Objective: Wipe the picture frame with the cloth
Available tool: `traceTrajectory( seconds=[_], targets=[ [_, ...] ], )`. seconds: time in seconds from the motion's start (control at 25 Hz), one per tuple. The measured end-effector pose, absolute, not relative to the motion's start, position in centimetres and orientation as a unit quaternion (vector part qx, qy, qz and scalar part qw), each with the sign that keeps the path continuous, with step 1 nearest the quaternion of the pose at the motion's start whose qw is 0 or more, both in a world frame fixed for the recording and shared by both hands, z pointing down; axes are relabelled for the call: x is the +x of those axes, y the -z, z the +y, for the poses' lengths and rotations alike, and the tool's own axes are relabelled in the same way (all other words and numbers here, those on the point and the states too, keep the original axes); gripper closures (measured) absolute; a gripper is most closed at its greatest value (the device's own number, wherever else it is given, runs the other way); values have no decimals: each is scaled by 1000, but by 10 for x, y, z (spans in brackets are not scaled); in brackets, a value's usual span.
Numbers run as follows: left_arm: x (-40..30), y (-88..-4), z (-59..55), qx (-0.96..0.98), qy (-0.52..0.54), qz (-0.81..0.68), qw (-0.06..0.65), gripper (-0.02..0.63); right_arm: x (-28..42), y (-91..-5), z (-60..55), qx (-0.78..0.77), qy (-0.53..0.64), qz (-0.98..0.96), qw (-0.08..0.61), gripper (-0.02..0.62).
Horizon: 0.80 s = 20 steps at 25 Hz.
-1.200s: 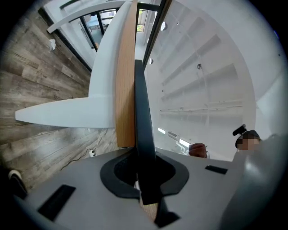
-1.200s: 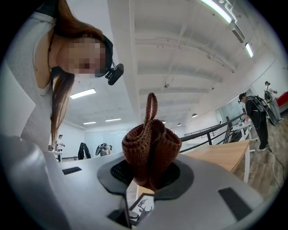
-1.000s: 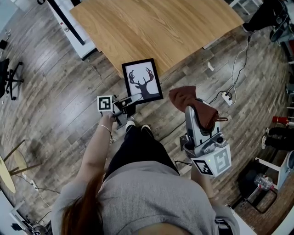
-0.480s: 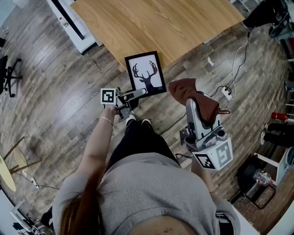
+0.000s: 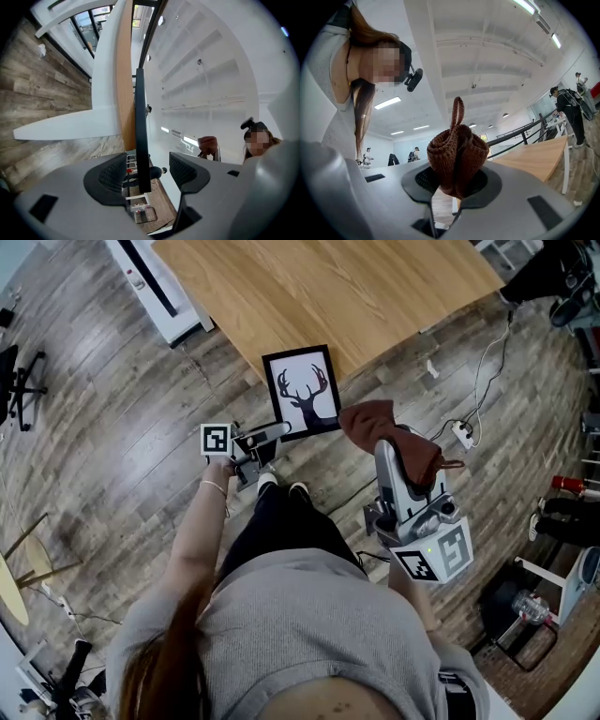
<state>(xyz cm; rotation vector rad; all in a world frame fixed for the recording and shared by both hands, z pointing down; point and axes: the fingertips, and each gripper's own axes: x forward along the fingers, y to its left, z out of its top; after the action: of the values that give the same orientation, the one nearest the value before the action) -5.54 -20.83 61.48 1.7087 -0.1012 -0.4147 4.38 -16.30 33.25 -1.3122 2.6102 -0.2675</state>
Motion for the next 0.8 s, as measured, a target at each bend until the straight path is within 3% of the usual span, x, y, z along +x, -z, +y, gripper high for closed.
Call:
traceTrajectory(
  seconds=[0.36,0.68,0.8],
  targets=[
    [-132,-581,-202,782,186,-179,568,341,45,-317,-171,-447,83,882,121,499],
    [-119,-425,-209,897,162,-227,342,345,40,-296,-171,-435,67,886,142,499],
    [-104,-371,-199,917,169,-230,277,419,37,-285,-167,-432,52,888,146,499]
  ],
)
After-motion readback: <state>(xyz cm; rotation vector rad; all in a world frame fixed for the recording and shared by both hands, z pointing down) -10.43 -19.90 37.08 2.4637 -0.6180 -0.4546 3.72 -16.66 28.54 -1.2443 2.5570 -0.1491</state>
